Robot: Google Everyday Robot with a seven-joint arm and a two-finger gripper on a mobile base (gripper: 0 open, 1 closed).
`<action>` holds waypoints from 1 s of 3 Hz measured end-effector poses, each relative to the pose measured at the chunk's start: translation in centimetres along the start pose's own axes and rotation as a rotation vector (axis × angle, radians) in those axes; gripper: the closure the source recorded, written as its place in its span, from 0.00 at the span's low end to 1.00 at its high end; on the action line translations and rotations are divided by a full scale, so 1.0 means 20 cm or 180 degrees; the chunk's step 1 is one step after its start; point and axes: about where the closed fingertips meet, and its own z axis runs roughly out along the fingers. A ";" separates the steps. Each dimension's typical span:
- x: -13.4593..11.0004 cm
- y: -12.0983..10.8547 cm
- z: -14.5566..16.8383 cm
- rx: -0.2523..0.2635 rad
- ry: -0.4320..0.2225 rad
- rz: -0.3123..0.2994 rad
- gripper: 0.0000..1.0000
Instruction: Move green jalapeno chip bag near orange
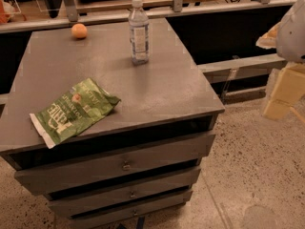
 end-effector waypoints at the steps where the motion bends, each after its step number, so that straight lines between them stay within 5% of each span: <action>1: 0.00 0.00 0.00 0.0000 0.0000 0.0000 0.00; 2: -0.04 0.01 0.00 -0.0017 -0.0171 0.0032 0.00; 3: -0.12 0.05 0.06 -0.0070 -0.0554 -0.0022 0.00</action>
Offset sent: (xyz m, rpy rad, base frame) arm 0.0006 0.0179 -0.0043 0.1440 0.0011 0.0137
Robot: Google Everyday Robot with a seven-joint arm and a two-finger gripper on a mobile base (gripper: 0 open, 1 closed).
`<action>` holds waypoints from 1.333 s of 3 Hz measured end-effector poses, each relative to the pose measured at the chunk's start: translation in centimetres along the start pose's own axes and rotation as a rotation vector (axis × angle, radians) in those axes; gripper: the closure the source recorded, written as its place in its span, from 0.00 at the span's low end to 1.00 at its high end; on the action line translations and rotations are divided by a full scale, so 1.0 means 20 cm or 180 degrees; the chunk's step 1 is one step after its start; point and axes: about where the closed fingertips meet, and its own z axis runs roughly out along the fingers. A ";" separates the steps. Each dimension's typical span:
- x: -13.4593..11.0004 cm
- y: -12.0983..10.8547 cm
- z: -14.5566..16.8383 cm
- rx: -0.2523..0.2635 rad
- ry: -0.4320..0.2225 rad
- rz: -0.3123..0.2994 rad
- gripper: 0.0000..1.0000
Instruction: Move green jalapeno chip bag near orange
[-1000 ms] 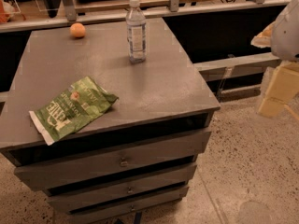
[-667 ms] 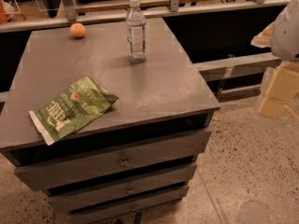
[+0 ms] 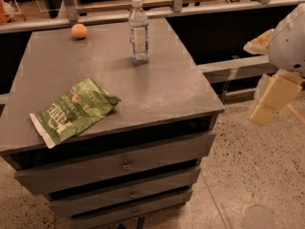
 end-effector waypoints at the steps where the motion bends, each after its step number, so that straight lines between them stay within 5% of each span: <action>1: -0.12 0.06 0.09 -0.0049 -0.0419 -0.0080 0.00; 4: -0.39 0.15 0.43 -0.0150 -0.1154 -0.0137 0.00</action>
Offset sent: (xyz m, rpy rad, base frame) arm 0.0008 0.0865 -0.0531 0.2837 -0.0743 0.1391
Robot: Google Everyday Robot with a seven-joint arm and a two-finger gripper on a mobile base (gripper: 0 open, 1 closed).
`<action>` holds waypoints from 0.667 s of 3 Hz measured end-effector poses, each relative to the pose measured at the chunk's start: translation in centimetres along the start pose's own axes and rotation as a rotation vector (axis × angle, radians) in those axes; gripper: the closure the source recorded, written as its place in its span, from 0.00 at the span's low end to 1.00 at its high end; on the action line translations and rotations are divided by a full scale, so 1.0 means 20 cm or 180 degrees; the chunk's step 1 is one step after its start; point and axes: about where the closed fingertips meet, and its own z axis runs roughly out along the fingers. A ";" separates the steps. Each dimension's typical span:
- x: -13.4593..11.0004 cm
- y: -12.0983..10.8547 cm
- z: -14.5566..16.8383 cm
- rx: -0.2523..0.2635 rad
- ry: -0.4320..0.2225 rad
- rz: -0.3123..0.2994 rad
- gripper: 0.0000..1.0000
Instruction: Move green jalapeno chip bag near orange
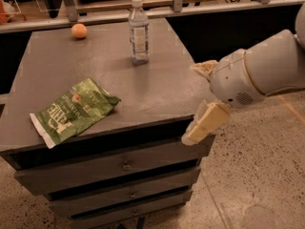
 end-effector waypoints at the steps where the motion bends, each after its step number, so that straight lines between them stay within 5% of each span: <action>1: 0.00 0.00 0.00 0.0000 0.0000 0.0000 0.00; 2: -0.06 0.05 0.08 -0.0041 -0.0152 -0.0063 0.00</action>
Offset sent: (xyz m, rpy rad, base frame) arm -0.0144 0.0566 -0.0177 0.1188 -0.0249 0.0892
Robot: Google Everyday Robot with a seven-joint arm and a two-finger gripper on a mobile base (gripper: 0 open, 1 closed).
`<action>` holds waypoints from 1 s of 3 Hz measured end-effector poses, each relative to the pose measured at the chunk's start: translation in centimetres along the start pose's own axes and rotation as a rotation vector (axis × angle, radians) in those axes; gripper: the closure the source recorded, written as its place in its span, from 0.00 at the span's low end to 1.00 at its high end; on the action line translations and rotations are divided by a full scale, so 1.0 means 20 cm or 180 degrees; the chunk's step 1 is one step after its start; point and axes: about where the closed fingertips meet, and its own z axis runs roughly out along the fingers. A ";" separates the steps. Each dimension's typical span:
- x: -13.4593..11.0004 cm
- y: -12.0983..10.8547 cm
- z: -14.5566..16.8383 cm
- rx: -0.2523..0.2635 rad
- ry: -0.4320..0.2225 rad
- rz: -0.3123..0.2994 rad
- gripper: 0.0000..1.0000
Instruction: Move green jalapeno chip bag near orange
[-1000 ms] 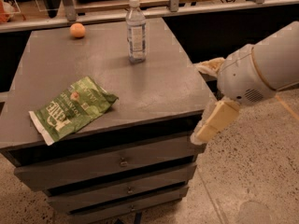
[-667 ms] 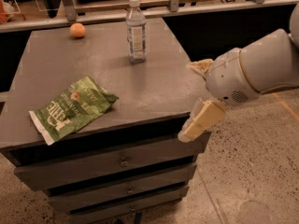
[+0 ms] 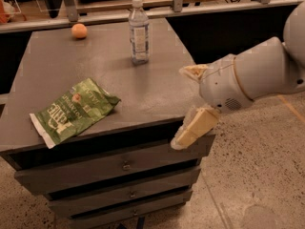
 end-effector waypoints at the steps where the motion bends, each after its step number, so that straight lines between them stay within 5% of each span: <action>1: -0.13 0.06 0.18 -0.0127 -0.0293 -0.0159 0.00; 3: -0.30 0.07 0.48 -0.0136 -0.0578 -0.0068 0.00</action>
Offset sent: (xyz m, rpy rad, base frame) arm 0.0061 0.1249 -0.0327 0.1697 -0.0160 0.1238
